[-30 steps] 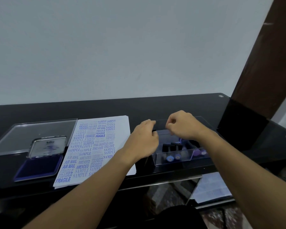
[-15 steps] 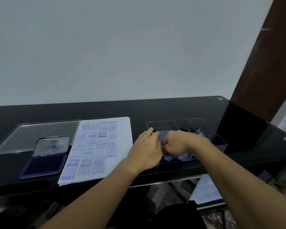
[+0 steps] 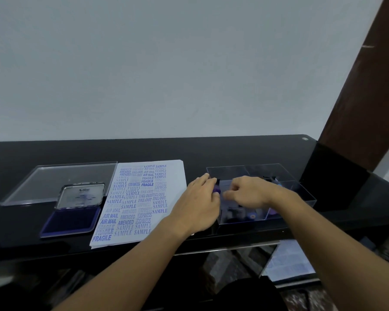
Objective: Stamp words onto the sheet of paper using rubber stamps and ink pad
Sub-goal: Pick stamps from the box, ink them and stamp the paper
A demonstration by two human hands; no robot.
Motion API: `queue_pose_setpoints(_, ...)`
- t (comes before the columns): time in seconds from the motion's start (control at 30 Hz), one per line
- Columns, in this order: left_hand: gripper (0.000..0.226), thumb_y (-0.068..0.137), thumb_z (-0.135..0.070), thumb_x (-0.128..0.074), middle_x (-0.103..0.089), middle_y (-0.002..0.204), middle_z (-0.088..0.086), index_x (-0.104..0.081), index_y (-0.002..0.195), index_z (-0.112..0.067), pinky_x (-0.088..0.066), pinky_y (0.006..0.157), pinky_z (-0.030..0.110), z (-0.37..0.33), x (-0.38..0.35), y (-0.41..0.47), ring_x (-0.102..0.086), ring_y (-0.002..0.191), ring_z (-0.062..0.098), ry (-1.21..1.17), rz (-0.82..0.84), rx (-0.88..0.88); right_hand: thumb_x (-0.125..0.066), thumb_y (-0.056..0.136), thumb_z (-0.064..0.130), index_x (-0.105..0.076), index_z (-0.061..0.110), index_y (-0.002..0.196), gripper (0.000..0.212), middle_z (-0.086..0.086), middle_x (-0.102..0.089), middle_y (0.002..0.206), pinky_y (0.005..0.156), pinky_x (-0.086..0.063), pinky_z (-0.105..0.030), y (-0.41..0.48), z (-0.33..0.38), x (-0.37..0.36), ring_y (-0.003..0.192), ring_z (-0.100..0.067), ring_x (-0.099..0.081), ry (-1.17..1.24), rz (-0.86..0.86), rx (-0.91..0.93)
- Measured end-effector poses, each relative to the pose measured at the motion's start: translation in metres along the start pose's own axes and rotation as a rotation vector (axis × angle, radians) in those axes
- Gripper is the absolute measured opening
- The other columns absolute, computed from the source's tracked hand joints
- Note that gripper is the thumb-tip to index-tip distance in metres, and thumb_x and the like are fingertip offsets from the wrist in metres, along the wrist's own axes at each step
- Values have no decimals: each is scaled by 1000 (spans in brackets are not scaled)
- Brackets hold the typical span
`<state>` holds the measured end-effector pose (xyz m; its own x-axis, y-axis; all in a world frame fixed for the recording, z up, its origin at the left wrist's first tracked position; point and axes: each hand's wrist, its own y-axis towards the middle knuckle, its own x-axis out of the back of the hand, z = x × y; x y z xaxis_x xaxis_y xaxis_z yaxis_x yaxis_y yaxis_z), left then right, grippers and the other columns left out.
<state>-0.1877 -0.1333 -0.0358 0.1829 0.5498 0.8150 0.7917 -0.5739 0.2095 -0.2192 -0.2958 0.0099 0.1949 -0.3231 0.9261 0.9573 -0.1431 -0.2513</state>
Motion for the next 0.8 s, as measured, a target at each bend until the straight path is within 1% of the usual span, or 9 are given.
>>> queue_pose_setpoints(0.03, 44, 103, -24, -35, -30, 158, -1, -40, 147, -16, -16, 112, 22, 1, 3, -1, -22, 144, 13, -1, -6, 0, -54, 96, 44, -56, 23, 93, 21, -2, -66, 93, 72, -47, -32, -1, -1, 2, 83, -16, -61, 18, -17, -4)
queue_pose_setpoints(0.1, 46, 104, -25, -35, -29, 159, -2, -38, 148, -17, -16, 113, 22, 5, 10, -3, -21, 144, 13, -2, -8, 7, -58, 94, 39, -55, 24, 98, 15, -1, -65, 96, 69, -49, -32, -2, -3, 7, 83, -16, -62, 39, -46, -15)
queue_pose_setpoints(0.17, 48, 104, -27, -34, -23, 162, -3, -33, 152, -18, -14, 116, 25, 12, 17, -5, -16, 147, 12, -13, 0, 28, -56, 96, 31, -55, 25, 101, 8, -1, -62, 101, 68, -49, -32, -3, -3, 12, 83, -15, -61, 42, -79, -13)
queue_pose_setpoints(0.27, 51, 104, -30, -33, -18, 164, -5, -29, 154, -21, -14, 119, 30, 21, 29, -10, -12, 150, 11, -11, 1, 60, -51, 99, 27, -55, 25, 101, 5, 1, -60, 105, 72, -47, -31, -3, 1, 18, 88, -13, -58, 43, -149, 15)
queue_pose_setpoints(0.4, 50, 105, -30, -34, -20, 163, -8, -29, 154, -23, -15, 119, 30, 34, 48, -17, -14, 149, 11, -6, -32, 82, -46, 99, 25, -54, 20, 100, 9, 0, -61, 100, 67, -45, -31, -6, 19, 23, 86, -15, -58, 86, -213, 47)
queue_pose_setpoints(0.57, 50, 104, -32, -35, -22, 162, -9, -30, 153, -25, -17, 121, 34, 63, 72, -27, -16, 149, 10, -7, -62, 132, -49, 96, 25, -54, 18, 96, 9, 2, -62, 96, 64, -43, -27, -5, 53, 22, 84, -12, -58, 167, -259, 126)
queue_pose_setpoints(0.63, 49, 104, -33, -35, -24, 161, -10, -30, 153, -26, -19, 120, 34, 74, 81, -32, -19, 148, 10, -6, -80, 156, -50, 95, 24, -57, 19, 95, 9, 3, -63, 90, 61, -42, -27, -6, 67, 20, 76, -12, -58, 226, -255, 164)
queue_pose_setpoints(0.73, 49, 104, -35, -36, -27, 160, -11, -31, 152, -26, -21, 119, 34, 92, 95, -41, -22, 147, 11, -2, -105, 194, -52, 94, 23, -62, 19, 93, 10, 6, -62, 81, 58, -39, -24, -4, 92, 15, 66, -10, -53, 283, -249, 215)
queue_pose_setpoints(0.8, 50, 104, -36, -36, -27, 160, -10, -31, 153, -26, -21, 119, 34, 102, 102, -46, -23, 147, 12, 16, -118, 220, -53, 94, 23, -63, 19, 94, 11, 5, -64, 86, 61, -39, -25, -1, 107, 12, 67, -10, -51, 304, -235, 249)
